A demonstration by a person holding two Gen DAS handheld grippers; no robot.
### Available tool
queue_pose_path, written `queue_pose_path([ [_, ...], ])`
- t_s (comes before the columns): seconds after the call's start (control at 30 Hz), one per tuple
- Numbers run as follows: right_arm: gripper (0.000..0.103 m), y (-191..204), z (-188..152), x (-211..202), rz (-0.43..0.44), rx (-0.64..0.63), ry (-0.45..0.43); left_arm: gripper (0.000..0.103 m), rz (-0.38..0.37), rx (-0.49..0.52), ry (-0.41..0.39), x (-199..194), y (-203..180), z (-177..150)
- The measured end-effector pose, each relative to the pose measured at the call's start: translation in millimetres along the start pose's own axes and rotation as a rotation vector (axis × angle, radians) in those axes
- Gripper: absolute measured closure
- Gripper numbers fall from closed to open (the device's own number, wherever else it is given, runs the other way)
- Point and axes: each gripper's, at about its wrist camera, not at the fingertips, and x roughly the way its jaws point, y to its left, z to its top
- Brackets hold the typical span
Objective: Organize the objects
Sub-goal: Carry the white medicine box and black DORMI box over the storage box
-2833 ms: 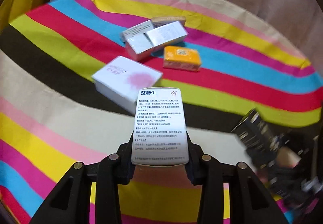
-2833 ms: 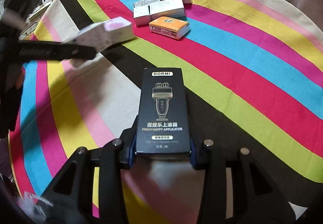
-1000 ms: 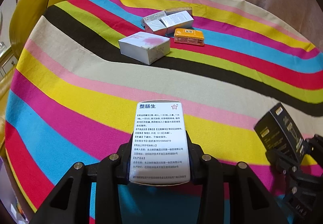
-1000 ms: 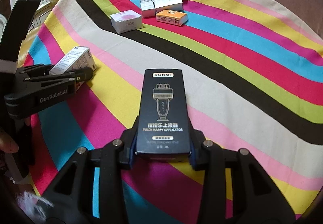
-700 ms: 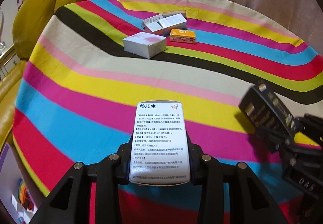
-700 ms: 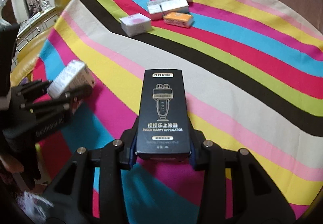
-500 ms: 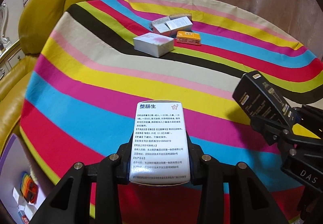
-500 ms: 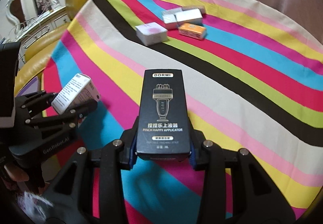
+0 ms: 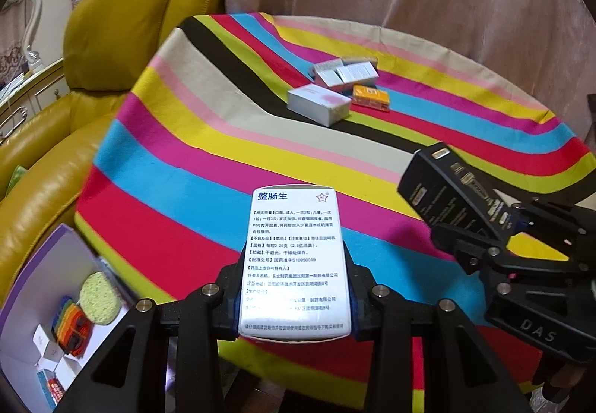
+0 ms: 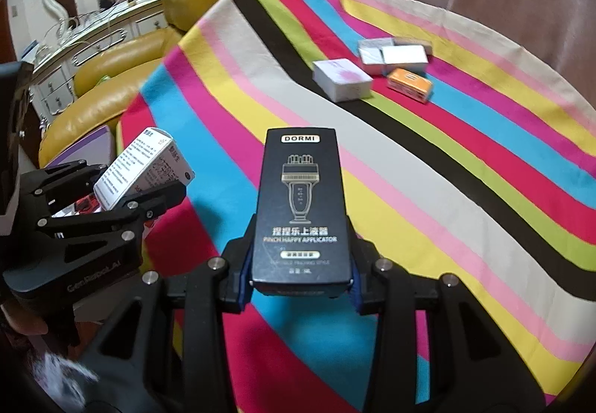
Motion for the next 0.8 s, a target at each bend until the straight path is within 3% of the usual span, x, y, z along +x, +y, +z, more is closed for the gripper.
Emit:
queue_pose_path([
  [0.43, 0.06, 90, 17, -2, 0.123, -0.185, -0.007, 0.062, 0.079, -0.109, -0.041, -42, 70, -22],
  [0.63, 0.06, 138, 24, -5, 0.192, -0.286, -0.017, 0.062, 0.146, -0.194, -0.057, -67, 114, -45],
  [0.8, 0.06, 184, 25, -4, 0.258, -0.389, -0.013, 0.062, 0.25, -0.283, -0.07, -91, 162, -75],
])
